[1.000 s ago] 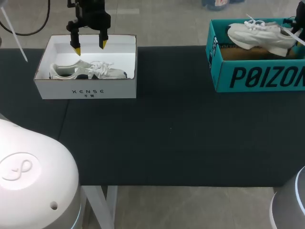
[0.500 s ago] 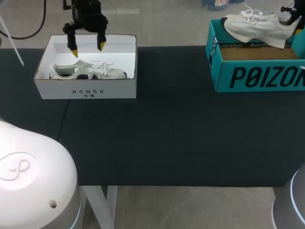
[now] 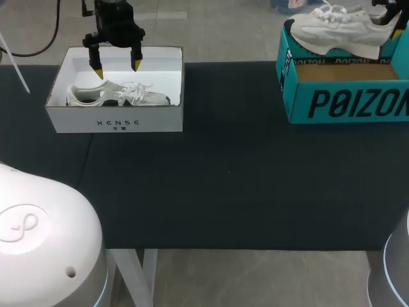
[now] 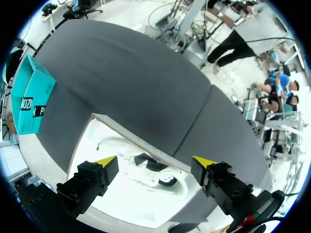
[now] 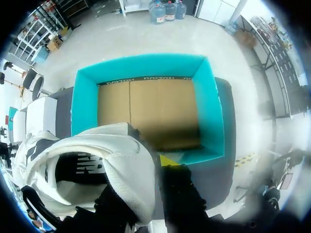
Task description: Take the shoe out of the shoebox, open the shoe tongue, remove and reinsert the insole, then place the shoe into the shoebox
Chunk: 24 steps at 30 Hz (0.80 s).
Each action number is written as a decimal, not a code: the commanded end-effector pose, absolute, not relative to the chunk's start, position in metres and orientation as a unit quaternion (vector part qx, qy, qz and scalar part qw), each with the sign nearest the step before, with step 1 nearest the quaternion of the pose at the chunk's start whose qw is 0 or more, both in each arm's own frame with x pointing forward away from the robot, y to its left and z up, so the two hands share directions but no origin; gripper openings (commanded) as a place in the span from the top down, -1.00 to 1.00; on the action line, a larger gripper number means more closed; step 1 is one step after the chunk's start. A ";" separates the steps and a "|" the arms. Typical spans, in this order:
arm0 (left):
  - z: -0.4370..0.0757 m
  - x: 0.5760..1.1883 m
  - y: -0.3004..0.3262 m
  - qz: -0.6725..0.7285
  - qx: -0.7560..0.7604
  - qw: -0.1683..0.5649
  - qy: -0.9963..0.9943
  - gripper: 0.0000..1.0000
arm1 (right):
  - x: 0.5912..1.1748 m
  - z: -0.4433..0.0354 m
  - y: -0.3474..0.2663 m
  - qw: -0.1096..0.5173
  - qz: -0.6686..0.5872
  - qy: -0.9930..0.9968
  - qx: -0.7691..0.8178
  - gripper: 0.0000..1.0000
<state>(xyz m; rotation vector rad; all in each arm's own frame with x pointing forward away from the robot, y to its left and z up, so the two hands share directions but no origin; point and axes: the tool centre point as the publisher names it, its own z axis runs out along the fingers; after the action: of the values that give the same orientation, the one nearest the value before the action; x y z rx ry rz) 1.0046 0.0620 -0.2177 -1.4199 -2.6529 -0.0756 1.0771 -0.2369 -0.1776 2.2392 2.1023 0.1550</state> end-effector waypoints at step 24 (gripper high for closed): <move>-0.213 0.977 0.080 -0.016 -0.457 0.048 -0.888 -1.00 | 0.994 -0.163 -0.196 0.143 0.130 0.691 0.697 1.00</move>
<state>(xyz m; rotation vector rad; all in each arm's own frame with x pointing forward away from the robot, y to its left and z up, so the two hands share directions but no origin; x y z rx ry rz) 0.9904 0.0711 -0.2144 -1.3878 -2.6754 -0.0555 1.0011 -0.1989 -0.1624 2.0567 2.0442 0.3254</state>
